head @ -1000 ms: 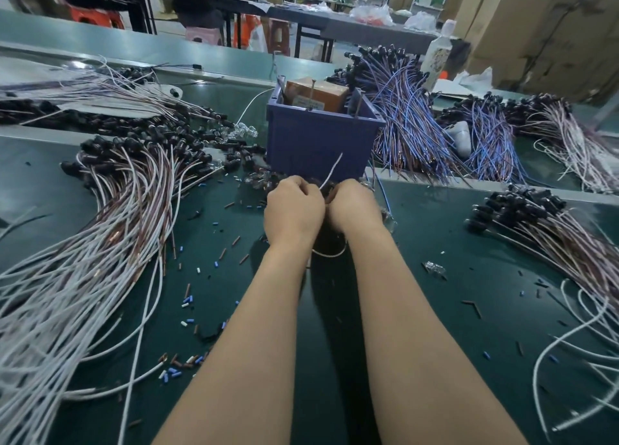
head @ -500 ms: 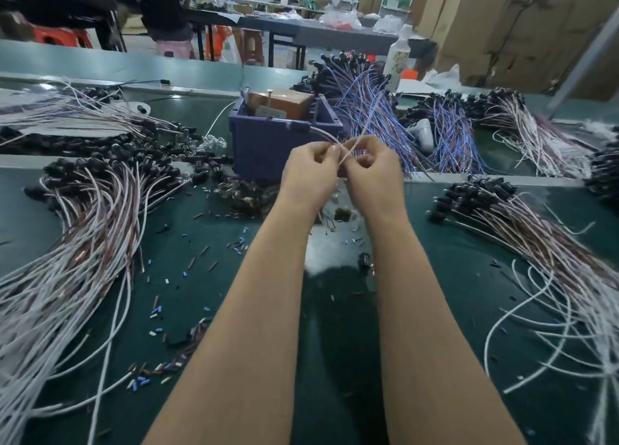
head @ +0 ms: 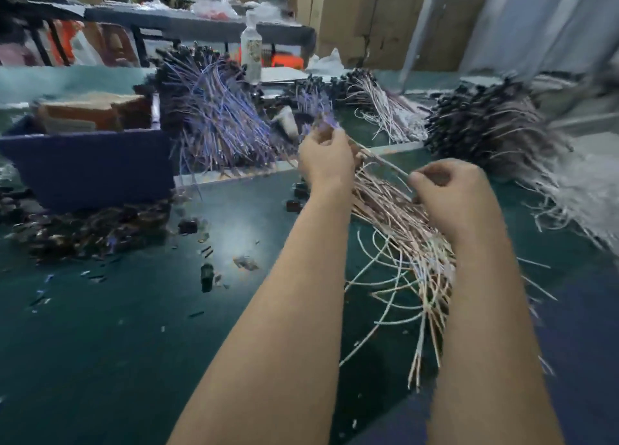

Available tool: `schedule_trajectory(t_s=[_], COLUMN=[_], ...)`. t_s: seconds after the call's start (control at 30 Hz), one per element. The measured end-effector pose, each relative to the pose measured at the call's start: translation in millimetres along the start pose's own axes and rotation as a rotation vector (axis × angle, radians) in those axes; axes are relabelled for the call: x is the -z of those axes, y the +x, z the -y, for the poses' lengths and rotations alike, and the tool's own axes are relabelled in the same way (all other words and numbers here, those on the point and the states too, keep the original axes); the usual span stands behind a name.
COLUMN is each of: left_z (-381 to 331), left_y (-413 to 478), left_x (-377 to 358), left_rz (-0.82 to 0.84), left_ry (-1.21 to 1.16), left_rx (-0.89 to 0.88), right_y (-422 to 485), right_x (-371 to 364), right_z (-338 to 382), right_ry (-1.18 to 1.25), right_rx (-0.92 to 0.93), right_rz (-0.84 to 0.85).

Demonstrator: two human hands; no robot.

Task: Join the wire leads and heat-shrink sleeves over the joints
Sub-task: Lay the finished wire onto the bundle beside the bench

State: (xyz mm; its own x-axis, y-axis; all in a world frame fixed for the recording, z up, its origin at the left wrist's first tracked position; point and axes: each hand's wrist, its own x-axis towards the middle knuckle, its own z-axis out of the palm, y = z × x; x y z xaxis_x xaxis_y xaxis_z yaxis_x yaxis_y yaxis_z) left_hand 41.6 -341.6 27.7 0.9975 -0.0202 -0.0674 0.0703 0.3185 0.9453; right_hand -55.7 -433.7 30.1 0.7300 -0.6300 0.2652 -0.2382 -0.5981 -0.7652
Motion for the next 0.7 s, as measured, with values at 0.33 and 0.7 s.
schedule_trajectory(t_s=[0.33, 0.7], left_z=[75, 63], left_y=[22, 17], left_x=[-35, -3], left_rz=[0.057, 0.117], left_ry=[0.257, 0.587], left_rx=[0.211, -0.005], right_y=[21, 10], right_x=[-31, -56], right_z=[-75, -35], right_ry=[-0.309, -0.224], right_rx=[-0.260, -0.093], right_rz=[-0.025, -0.141])
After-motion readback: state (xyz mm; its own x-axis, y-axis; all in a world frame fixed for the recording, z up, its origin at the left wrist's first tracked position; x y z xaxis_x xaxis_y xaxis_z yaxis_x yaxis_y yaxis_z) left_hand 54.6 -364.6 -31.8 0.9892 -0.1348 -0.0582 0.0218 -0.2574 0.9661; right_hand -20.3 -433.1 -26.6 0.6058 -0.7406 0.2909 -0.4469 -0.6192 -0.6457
